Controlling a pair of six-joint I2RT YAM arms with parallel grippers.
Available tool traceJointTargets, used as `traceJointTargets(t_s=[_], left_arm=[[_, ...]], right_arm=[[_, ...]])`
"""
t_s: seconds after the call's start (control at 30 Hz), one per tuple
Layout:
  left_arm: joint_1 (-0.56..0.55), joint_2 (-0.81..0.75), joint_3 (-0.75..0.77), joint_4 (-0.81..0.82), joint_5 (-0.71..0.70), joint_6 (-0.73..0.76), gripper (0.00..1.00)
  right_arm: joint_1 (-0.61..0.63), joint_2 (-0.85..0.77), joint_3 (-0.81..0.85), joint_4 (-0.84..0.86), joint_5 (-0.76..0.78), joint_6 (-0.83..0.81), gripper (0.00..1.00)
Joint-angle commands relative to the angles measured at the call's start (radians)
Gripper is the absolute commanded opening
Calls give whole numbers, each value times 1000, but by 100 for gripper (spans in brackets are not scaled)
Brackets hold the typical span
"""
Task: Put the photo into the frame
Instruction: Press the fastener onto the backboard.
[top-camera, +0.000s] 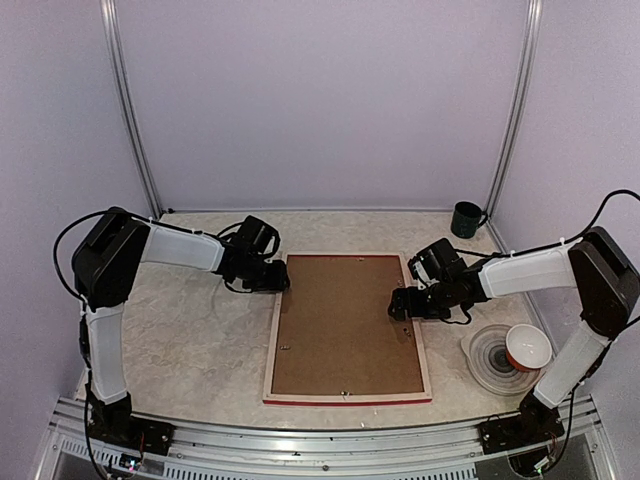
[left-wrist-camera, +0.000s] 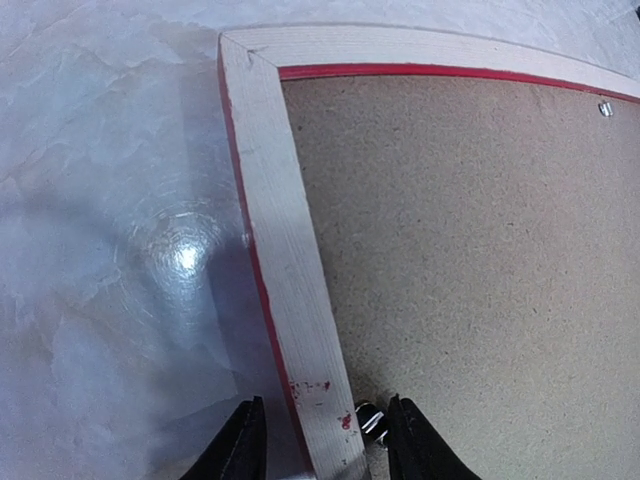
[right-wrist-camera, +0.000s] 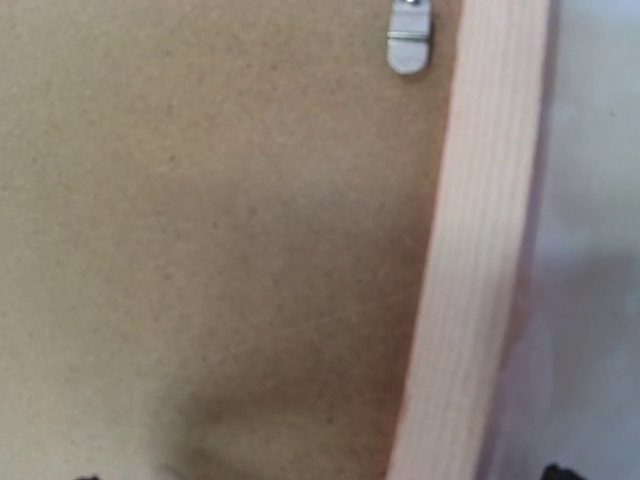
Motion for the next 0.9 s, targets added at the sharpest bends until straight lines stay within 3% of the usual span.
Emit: traceJointTargets(t_s=[0.0, 0.07, 0.3, 0.87], left_arm=[[17, 1, -14, 16, 8, -8, 46], [18, -18, -21, 28, 12, -11, 50], [32, -72, -33, 23, -16, -19, 50], [3, 12, 26, -34, -12, 10, 48]], right_arm=[[-8, 11, -5, 12, -5, 2, 95], [-8, 11, -3, 11, -4, 2, 95], [-8, 10, -7, 11, -4, 3, 95], [-8, 14, 3, 6, -6, -3, 96]])
